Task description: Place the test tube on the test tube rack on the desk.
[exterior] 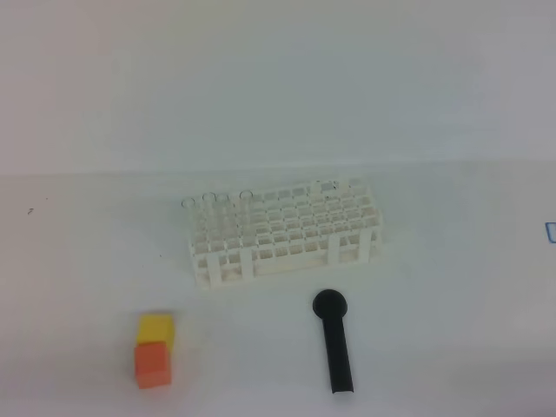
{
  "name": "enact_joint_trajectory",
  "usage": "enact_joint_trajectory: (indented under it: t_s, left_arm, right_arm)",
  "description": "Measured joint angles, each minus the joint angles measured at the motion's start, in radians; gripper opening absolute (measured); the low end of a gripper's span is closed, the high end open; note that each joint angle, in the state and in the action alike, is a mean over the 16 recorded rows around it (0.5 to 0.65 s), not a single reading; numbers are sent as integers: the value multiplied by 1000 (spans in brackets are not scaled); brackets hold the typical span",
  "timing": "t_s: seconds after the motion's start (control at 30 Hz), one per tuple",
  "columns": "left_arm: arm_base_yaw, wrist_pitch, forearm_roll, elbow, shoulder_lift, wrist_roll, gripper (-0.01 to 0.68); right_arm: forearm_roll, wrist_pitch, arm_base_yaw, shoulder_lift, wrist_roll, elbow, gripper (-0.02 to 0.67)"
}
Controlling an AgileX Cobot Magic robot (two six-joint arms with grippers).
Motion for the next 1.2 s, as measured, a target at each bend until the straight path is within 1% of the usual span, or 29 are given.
enact_joint_trajectory:
  t_s: [0.57, 0.67, 0.77, 0.87, 1.1, 1.2]
  left_arm:
    - [0, -1, -3, -2, 1, 0, -1]
    - [0, 0, -41, -2, 1, 0, -1]
    - [0, 11, -158, -2, 1, 1, -1]
    - [0, 66, -341, -2, 1, 2, -1]
    - [0, 334, -843, -10, -2, -7, -1]
    - [0, 423, -1018, -10, -3, -7, -1]
  right_arm:
    - [-17, 18, 0, 0, 19, -3, -1]
    - [-17, 18, 0, 0, 19, -3, -1]
    - [-17, 19, 0, 0, 20, -3, -1]
    - [-17, 19, 0, 0, 20, -3, -1]
    - [-17, 20, 0, 0, 21, -3, -1]
    - [-17, 20, 0, 0, 21, -3, -1]
